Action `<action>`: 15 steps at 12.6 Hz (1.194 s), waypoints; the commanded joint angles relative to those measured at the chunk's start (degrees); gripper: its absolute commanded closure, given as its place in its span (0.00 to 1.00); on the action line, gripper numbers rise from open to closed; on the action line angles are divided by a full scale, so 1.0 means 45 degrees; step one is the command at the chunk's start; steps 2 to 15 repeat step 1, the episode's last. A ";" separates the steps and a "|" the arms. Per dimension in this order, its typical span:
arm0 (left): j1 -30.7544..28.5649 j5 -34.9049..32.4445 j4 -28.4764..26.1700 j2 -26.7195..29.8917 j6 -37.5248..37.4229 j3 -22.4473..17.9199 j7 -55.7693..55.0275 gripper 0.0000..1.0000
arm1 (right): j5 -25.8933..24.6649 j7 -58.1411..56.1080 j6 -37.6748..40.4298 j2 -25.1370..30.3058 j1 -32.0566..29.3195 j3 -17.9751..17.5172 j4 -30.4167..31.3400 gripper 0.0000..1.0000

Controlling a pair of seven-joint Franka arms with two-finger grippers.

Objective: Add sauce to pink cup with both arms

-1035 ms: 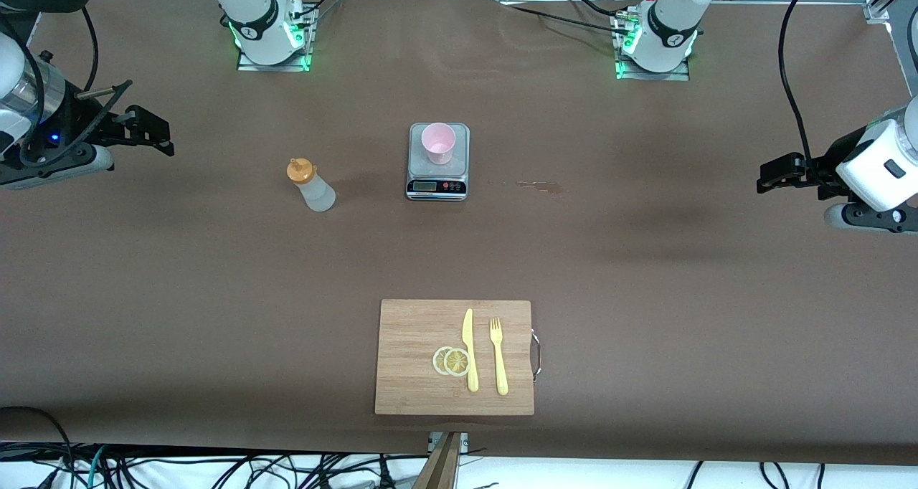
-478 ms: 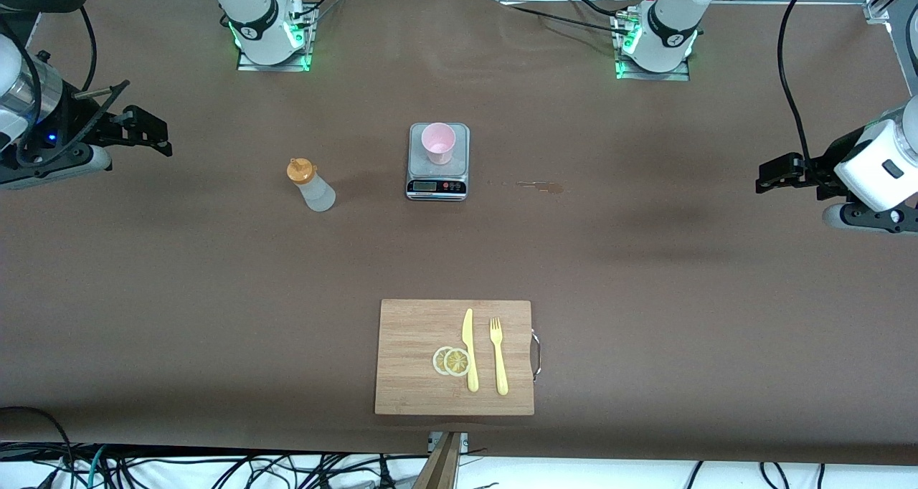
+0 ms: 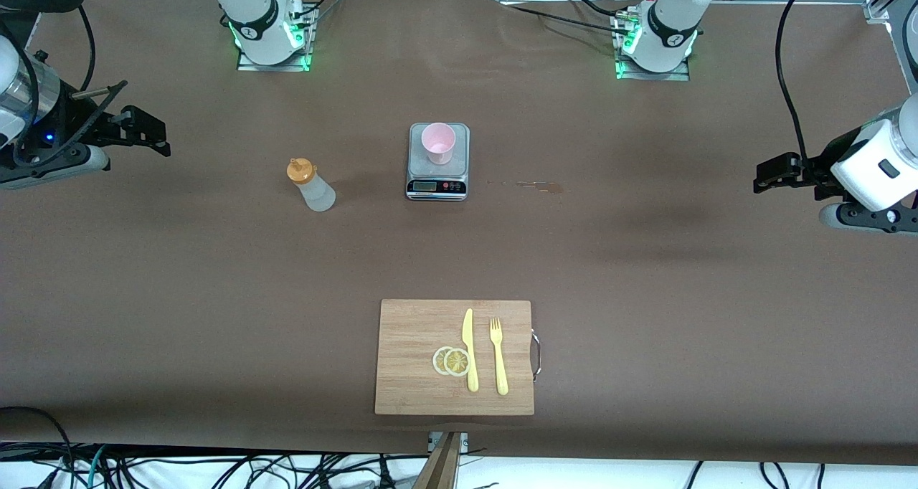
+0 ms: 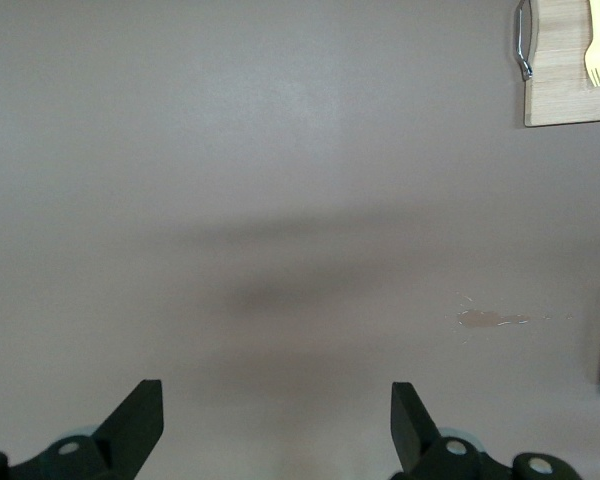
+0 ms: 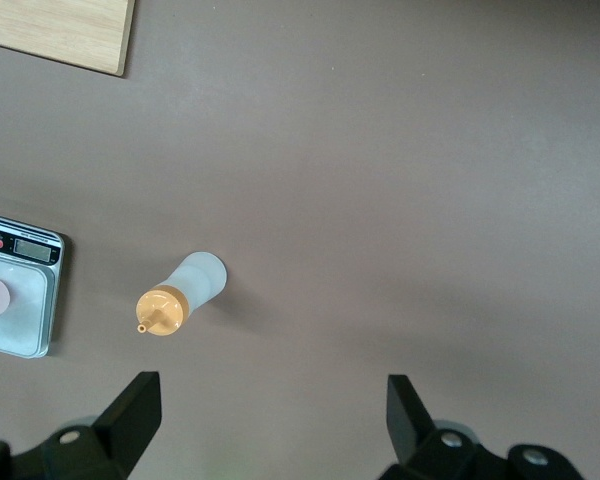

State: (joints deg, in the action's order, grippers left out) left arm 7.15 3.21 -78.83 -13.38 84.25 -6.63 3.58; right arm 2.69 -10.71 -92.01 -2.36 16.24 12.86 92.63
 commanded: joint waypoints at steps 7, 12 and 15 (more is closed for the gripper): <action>0.0111 -0.0224 0.0506 -0.0250 -0.0245 -0.0050 -0.0113 0.00 | -0.0032 0.0076 0.0115 0.0154 -0.0054 -0.0046 -0.0077 0.00; 0.0111 -0.0224 0.0506 -0.0250 -0.0245 -0.0050 -0.0113 0.00 | -0.0032 0.0076 0.0115 0.0154 -0.0054 -0.0046 -0.0077 0.00; 0.0111 -0.0224 0.0506 -0.0250 -0.0245 -0.0050 -0.0113 0.00 | -0.0032 0.0076 0.0115 0.0154 -0.0054 -0.0046 -0.0077 0.00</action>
